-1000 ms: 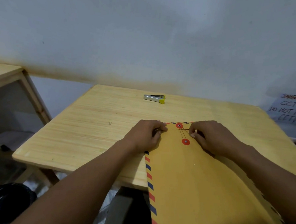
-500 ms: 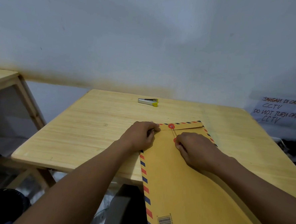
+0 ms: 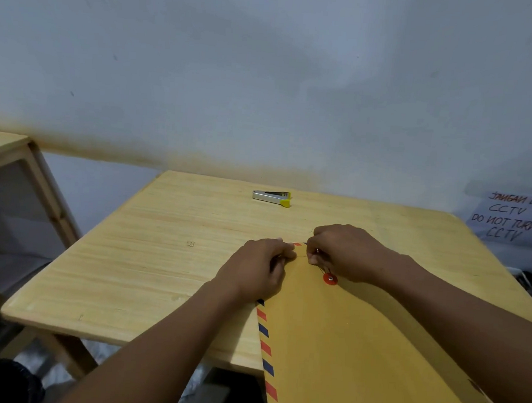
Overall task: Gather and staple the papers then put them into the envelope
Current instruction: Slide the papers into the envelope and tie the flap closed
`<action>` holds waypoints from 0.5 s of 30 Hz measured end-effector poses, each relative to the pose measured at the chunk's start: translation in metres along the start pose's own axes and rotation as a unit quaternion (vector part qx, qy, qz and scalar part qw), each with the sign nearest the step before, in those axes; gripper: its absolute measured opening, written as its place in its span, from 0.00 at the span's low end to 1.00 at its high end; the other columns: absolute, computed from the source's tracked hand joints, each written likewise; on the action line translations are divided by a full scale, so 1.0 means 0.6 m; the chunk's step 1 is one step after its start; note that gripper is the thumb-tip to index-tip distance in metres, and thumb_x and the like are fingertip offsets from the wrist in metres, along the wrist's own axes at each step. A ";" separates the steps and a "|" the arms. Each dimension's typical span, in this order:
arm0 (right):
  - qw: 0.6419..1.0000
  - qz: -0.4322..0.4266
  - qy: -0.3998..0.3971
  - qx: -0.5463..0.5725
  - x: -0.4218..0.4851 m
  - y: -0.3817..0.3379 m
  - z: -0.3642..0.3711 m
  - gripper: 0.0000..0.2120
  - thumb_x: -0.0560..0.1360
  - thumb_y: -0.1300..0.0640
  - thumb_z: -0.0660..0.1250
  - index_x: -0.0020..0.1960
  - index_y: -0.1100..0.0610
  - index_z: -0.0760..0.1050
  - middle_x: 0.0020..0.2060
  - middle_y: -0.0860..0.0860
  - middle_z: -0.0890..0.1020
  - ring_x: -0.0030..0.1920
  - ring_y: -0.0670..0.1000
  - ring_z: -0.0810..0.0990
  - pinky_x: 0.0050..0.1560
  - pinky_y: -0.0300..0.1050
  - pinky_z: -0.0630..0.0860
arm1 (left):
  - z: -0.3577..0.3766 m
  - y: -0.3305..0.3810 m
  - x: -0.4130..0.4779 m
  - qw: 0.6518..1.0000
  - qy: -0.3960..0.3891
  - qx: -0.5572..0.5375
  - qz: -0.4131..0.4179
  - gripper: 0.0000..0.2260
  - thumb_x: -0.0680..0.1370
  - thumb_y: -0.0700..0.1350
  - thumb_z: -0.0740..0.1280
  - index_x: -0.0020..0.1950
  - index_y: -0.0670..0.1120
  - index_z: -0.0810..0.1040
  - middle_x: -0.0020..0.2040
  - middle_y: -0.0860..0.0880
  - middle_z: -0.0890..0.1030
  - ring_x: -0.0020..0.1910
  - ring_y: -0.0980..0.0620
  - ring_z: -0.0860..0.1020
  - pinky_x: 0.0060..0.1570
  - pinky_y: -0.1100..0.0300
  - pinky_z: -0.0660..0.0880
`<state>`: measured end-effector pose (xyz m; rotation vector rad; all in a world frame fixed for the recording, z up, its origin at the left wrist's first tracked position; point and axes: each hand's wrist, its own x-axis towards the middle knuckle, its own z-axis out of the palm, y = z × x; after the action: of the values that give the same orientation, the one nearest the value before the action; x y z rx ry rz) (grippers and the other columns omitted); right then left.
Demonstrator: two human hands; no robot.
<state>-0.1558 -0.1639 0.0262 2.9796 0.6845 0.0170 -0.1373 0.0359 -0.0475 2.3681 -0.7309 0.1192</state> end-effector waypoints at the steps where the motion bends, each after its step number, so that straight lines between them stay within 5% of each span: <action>1: 1.000 0.005 -0.003 0.009 0.007 0.005 -0.002 0.06 0.79 0.53 0.63 0.51 0.50 0.79 0.45 0.46 0.79 0.46 0.49 0.76 0.42 0.47 0.74 | 0.000 0.000 0.000 1.000 0.002 0.000 0.001 0.16 0.79 0.44 0.61 0.65 0.50 0.81 0.67 0.52 0.80 0.73 0.54 0.71 0.68 0.50 0.72; 7: 1.000 -0.009 -0.024 -0.007 0.052 0.015 -0.005 0.07 0.80 0.54 0.63 0.53 0.53 0.79 0.43 0.46 0.76 0.46 0.48 0.74 0.42 0.41 0.70 | -0.008 0.008 -0.003 1.000 0.003 0.000 0.010 0.16 0.80 0.42 0.63 0.65 0.50 0.81 0.68 0.53 0.80 0.73 0.56 0.70 0.69 0.54 0.71; 15: 0.995 -0.008 -0.101 0.008 0.083 0.034 -0.006 0.12 0.80 0.55 0.62 0.38 0.47 0.68 0.36 0.44 0.73 0.41 0.47 0.73 0.42 0.43 0.71 | -0.009 0.006 -0.001 1.000 0.002 0.000 0.007 0.16 0.79 0.43 0.63 0.65 0.51 0.81 0.68 0.54 0.79 0.72 0.56 0.71 0.69 0.51 0.72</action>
<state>-0.1024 -0.1603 0.0314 2.9348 0.6866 -0.2891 -0.1391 0.0371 -0.0412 2.3618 -0.7462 0.1292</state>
